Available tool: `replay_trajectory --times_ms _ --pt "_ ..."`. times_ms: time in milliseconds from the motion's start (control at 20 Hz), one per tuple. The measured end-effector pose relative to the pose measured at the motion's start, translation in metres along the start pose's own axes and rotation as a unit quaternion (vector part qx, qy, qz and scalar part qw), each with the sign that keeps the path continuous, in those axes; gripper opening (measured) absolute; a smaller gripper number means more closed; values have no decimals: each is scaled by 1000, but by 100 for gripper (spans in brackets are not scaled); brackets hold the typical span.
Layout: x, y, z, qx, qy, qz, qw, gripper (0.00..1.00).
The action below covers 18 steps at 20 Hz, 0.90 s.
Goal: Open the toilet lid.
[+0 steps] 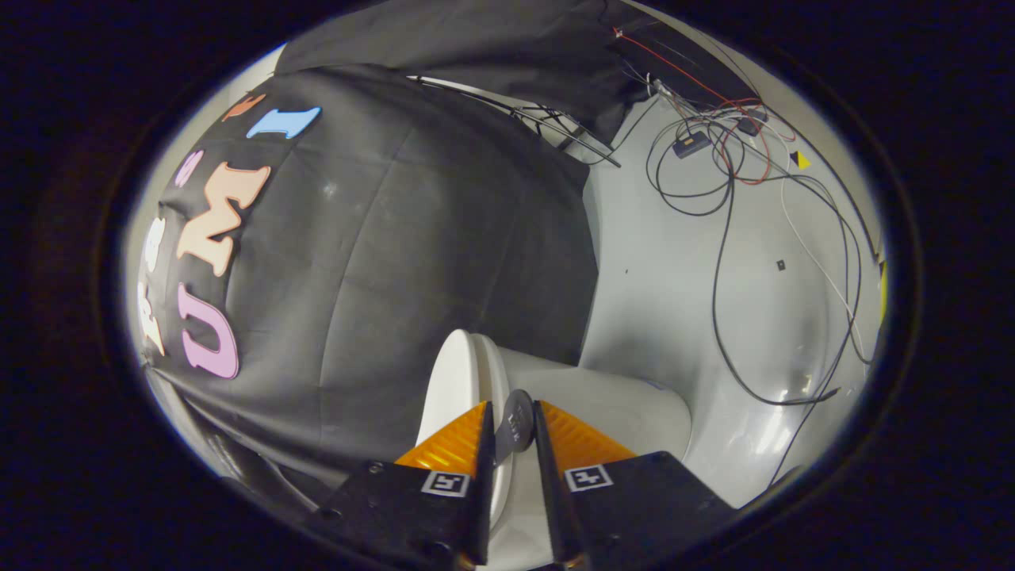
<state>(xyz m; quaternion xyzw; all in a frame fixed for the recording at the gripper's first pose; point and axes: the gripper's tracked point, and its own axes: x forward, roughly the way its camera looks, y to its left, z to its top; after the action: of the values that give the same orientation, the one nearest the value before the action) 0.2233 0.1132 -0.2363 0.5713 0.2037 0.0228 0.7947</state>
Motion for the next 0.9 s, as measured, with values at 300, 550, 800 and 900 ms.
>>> replay_trajectory --times_ms 300,550,800,900 --pt "3 1 0 29 14 26 999 5" --pt "-7 26 2 -14 0 21 1000 5" --pt "-28 75 2 -93 -25 39 995 5" --pt "-39 99 -1 -134 -34 46 989 4"
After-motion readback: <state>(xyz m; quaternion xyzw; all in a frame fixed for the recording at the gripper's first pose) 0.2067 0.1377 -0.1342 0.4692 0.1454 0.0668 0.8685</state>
